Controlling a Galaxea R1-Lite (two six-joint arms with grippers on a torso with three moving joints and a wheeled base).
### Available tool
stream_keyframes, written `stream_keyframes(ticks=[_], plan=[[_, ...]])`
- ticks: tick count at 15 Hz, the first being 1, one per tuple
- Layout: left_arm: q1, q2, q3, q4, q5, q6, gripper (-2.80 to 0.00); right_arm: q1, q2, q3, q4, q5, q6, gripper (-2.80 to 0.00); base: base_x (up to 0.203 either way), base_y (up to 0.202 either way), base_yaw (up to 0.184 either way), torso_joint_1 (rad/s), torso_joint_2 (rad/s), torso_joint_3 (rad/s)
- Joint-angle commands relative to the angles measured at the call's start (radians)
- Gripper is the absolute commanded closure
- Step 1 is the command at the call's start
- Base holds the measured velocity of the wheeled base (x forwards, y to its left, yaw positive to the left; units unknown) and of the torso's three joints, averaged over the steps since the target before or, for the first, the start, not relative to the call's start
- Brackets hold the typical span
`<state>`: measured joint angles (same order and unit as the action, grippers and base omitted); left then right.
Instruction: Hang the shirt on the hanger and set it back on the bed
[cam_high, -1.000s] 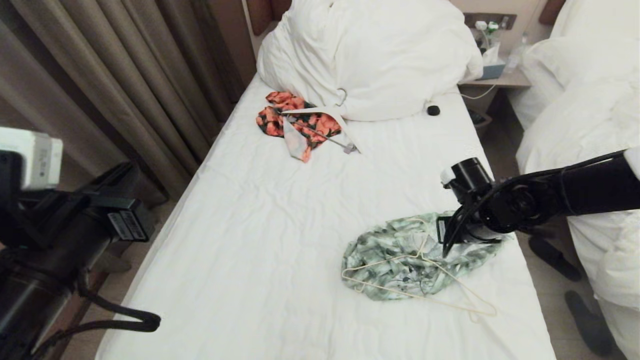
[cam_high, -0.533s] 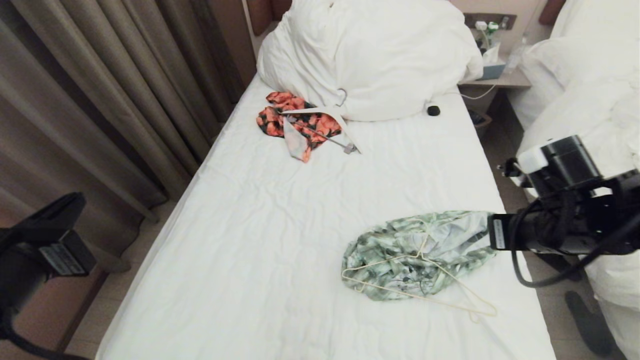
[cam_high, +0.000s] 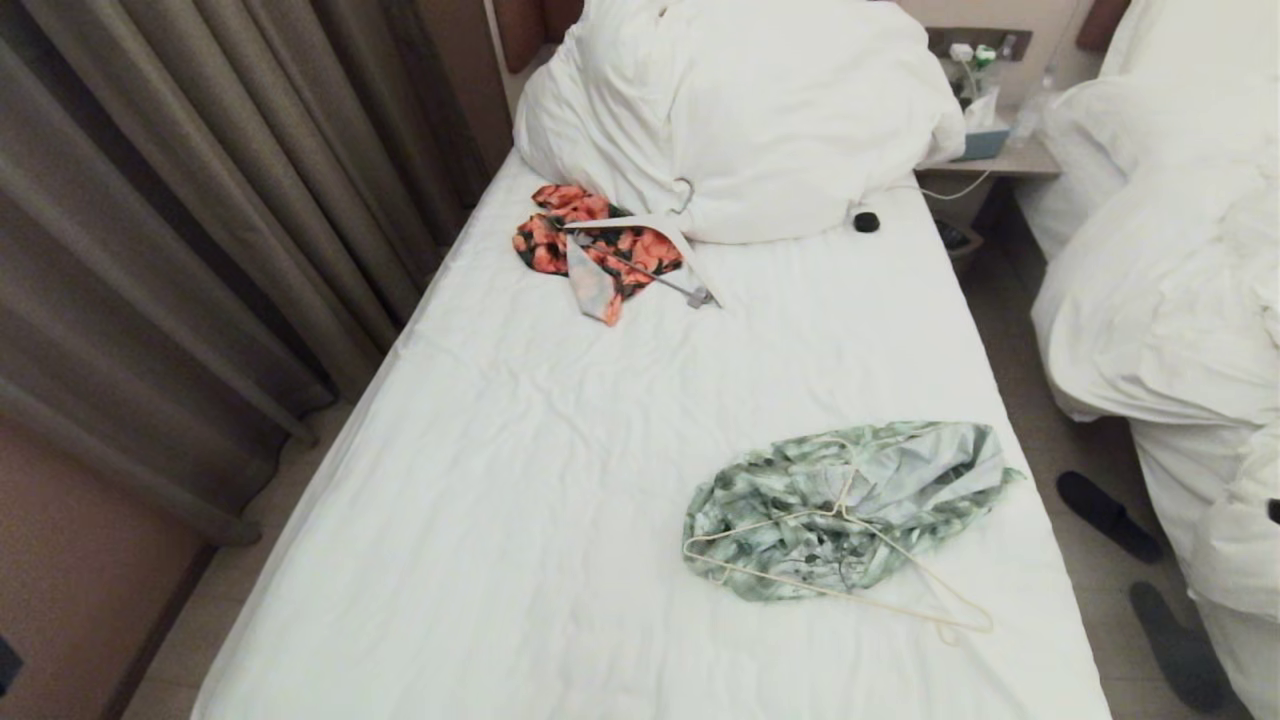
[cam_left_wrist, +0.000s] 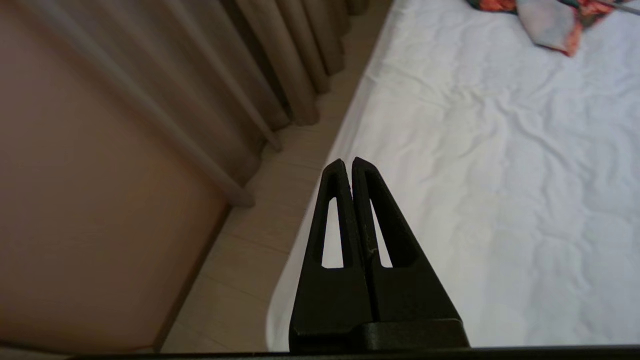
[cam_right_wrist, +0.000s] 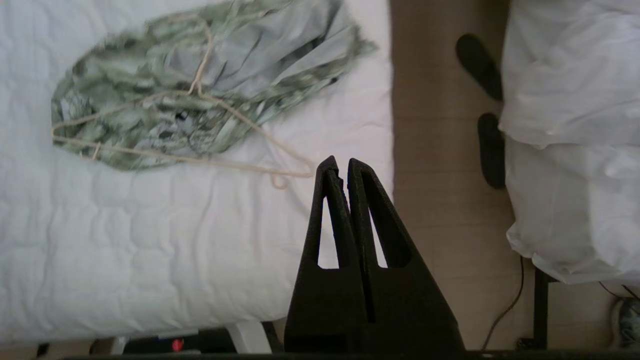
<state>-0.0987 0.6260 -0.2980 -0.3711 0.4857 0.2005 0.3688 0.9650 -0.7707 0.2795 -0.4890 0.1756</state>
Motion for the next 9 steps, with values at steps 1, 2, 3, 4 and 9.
stream_keyframes(ticks=[1, 2, 3, 4, 9], plan=[[0.055, -0.129, 0.03, 0.013, -0.009, 0.007, 0.0, -0.03, -0.205, 0.037, 0.018, -0.006, -0.004, 0.0, 0.0, 0.0, 0.0, 0.0, 0.0, 0.0], [0.058, -0.175, 0.05, 0.034, -0.013, 0.009, 0.0, -0.048, -0.281, 0.051, 0.046, -0.008, -0.007, 0.0, 0.0, 0.0, 0.0, 0.0, 0.0, 0.0], [0.061, -0.222, 0.064, 0.068, -0.015, 0.01, 0.0, -0.066, -0.353, 0.064, 0.078, -0.009, -0.01, 0.0, 0.0, 0.0, 0.0, 0.0, 0.0, 0.0], [0.08, -0.267, 0.076, 0.123, -0.016, 0.012, 0.0, -0.087, -0.425, 0.075, 0.11, -0.009, -0.017, 0.0, 0.0, 0.0, 0.0, 0.0, 0.0, 0.0], [0.142, -0.398, 0.162, 0.18, -0.053, 0.026, 0.0, -0.267, -0.69, 0.159, 0.205, 0.009, -0.07, 0.0, 0.0, 0.0, 0.0, 0.0, 0.0, 0.0]])
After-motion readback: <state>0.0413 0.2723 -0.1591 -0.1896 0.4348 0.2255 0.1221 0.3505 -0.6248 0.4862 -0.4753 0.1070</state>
